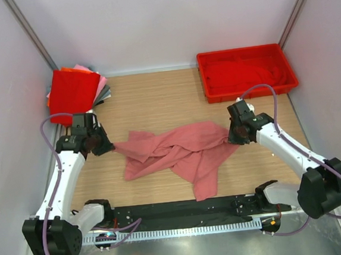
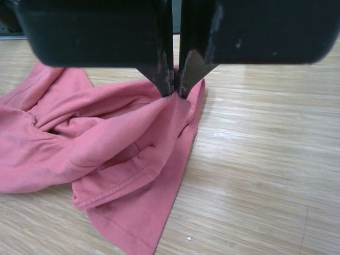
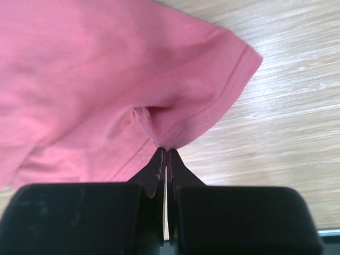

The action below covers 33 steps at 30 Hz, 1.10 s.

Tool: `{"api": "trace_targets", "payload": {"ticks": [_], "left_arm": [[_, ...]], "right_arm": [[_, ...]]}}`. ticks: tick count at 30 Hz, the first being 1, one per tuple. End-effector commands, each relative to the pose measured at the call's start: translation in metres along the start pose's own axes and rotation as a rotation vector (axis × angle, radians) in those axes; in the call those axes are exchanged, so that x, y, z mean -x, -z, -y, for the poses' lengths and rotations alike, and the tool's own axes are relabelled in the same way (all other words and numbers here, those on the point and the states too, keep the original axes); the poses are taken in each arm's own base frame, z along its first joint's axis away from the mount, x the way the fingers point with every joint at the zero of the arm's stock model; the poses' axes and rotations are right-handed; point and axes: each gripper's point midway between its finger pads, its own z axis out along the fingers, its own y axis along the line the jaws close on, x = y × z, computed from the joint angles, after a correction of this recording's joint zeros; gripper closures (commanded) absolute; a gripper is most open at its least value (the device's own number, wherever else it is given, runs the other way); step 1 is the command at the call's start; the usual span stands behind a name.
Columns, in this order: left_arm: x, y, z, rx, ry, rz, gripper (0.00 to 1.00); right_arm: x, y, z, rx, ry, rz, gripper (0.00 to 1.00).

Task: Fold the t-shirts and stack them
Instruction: Flatten the tshirt out

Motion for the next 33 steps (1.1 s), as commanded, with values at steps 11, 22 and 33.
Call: {"api": "trace_targets", "payload": {"ticks": [11,22,33], "left_arm": [[0.067,0.203,0.051,-0.233,-0.051,0.514,1.0],[0.041,0.43,0.073,-0.666,-0.091,1.15,1.0],[-0.056,0.58,0.039,-0.873,-0.31,1.637,1.0]], "right_arm": [[0.115,0.256,-0.035,0.403,0.015,0.545,0.99],[0.071,0.45,-0.006,0.844,0.115,1.061,0.99],[0.023,0.549,0.106,0.818,-0.139,1.53,0.99]]}}
